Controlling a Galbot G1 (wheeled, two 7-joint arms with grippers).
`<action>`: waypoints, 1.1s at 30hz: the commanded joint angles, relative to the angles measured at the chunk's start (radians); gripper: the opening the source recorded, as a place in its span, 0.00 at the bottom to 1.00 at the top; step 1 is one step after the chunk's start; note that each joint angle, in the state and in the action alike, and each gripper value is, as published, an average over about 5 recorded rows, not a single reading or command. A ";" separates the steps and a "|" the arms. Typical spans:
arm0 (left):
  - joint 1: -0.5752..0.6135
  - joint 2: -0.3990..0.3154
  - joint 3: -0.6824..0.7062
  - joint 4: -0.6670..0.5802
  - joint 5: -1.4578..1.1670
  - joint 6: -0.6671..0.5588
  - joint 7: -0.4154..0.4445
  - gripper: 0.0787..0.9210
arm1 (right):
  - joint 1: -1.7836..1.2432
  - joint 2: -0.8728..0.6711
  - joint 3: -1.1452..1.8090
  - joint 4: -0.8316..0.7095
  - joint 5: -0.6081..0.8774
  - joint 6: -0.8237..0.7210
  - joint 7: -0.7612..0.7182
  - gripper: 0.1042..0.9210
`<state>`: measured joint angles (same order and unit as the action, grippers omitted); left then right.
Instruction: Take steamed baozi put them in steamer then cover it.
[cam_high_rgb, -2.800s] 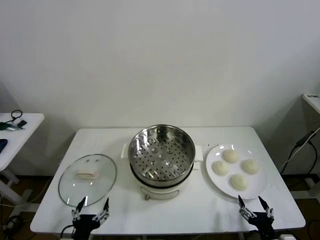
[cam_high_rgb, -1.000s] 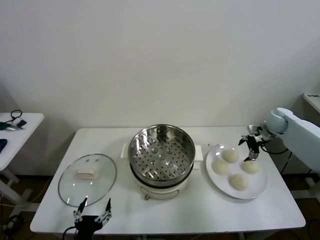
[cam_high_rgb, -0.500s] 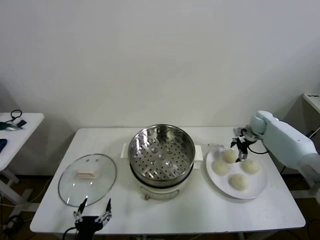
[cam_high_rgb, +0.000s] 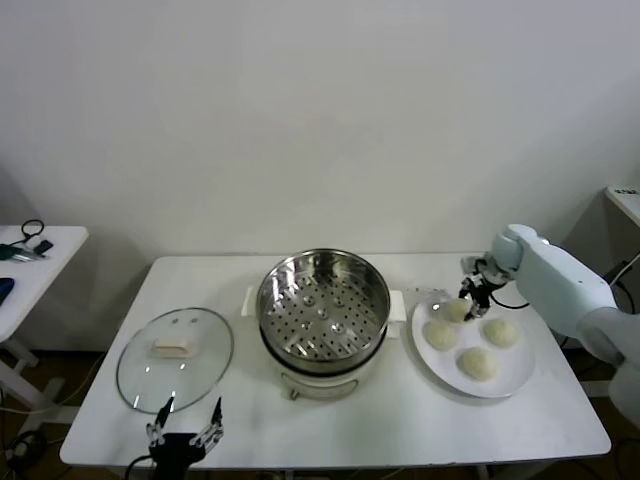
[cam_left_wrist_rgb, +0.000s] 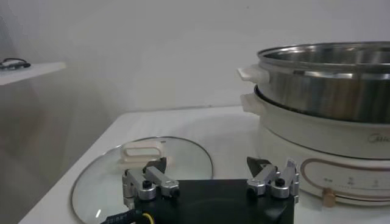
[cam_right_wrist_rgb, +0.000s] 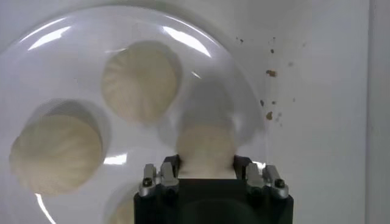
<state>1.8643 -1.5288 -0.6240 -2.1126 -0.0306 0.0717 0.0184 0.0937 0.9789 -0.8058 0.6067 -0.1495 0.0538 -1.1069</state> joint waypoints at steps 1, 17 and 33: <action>0.005 0.000 0.003 -0.006 0.005 -0.003 0.000 0.88 | 0.228 -0.069 -0.242 0.199 0.178 0.018 -0.008 0.58; 0.007 0.003 0.014 -0.009 0.020 0.001 0.002 0.88 | 0.875 0.105 -0.743 0.910 0.367 0.323 0.032 0.59; 0.024 -0.006 0.019 -0.019 0.035 -0.020 -0.008 0.88 | 0.390 0.344 -0.531 0.453 -0.188 0.550 0.202 0.59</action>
<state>1.8865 -1.5345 -0.6058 -2.1328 0.0005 0.0572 0.0120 0.6368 1.2022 -1.3897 1.2058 -0.1192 0.4872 -0.9792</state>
